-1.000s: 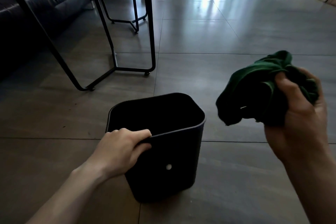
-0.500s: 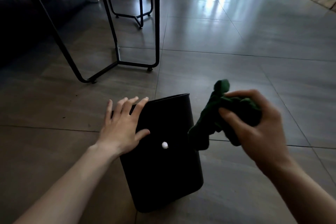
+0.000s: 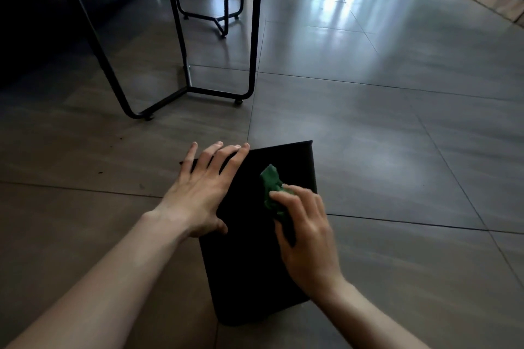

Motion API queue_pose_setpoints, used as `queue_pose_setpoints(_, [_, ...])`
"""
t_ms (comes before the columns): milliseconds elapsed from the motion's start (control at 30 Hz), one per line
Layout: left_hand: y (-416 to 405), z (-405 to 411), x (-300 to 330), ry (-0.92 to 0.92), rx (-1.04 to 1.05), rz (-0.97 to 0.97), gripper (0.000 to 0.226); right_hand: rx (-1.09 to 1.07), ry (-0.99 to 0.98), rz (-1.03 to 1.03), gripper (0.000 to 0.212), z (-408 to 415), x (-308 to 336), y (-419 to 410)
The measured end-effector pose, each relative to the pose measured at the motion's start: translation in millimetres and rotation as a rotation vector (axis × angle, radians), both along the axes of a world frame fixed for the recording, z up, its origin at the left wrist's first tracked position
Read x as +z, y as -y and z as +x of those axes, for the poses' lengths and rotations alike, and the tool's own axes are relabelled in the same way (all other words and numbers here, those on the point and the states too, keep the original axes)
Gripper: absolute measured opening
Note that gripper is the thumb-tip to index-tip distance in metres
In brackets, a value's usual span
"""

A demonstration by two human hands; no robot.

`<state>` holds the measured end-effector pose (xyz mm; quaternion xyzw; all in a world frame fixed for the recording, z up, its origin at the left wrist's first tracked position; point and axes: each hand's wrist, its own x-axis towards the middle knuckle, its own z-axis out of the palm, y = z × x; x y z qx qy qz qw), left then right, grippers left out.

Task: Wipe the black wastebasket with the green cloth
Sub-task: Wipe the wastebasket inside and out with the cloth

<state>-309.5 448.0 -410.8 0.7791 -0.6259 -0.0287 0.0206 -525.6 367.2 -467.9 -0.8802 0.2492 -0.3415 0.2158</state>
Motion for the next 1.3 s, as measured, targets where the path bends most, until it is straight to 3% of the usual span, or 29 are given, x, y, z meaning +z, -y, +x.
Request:
queue_pose_setpoints(200, [3, 5, -3, -0.058, -0.011, -0.056, 0.13, 0.184, -0.449, -0.431, 0.091, 0, -58, -35])
queue_pose_setpoints(367, [5, 5, -3, -0.079, -0.046, -0.054, 0.138, 0.423, -0.501, -0.798, 0.056, -32, -83, -32])
queue_pose_setpoints(467, [4, 6, -3, -0.1, -0.05, -0.076, 0.133, 0.429, -0.577, -0.901, 0.057, -39, -72, -6])
queue_pose_setpoints(567, [3, 6, -3, -0.122, -0.055, -0.085, 0.13, 0.209, -0.475, -0.771, 0.058, -24, -43, 21])
queue_pose_setpoints(667, [3, 6, -1, -0.128, -0.054, -0.083, 0.131, -0.109, -0.317, -0.41, 0.066, 5, -13, 38])
queue_pose_setpoints(733, [3, 6, -1, -0.13, -0.05, -0.082, 0.13, -0.196, -0.276, -0.278, 0.069, 23, -4, 34])
queue_pose_setpoints(800, [3, 7, -1, -0.118, -0.046, -0.079, 0.129, -0.129, -0.307, -0.363, 0.07, 26, -14, 19])
queue_pose_setpoints(900, [3, 8, -3, -0.108, -0.054, -0.078, 0.128, 0.185, -0.432, -0.619, 0.075, -5, -56, -14])
queue_pose_setpoints(1000, [3, 7, -4, -0.127, -0.081, -0.083, 0.131, 0.438, -0.573, -0.844, 0.066, -44, -79, -25])
queue_pose_setpoints(1100, [5, 6, -3, -0.127, -0.089, -0.091, 0.128, 0.492, -0.572, -0.9, 0.062, -44, -59, 4])
queue_pose_setpoints(1200, [6, 5, -2, -0.138, -0.088, -0.09, 0.127, 0.21, -0.374, -0.582, 0.059, -15, -20, 32])
queue_pose_setpoints(1300, [4, 5, -1, -0.147, -0.091, -0.086, 0.126, -0.095, -0.226, -0.261, 0.074, 16, 5, 42])
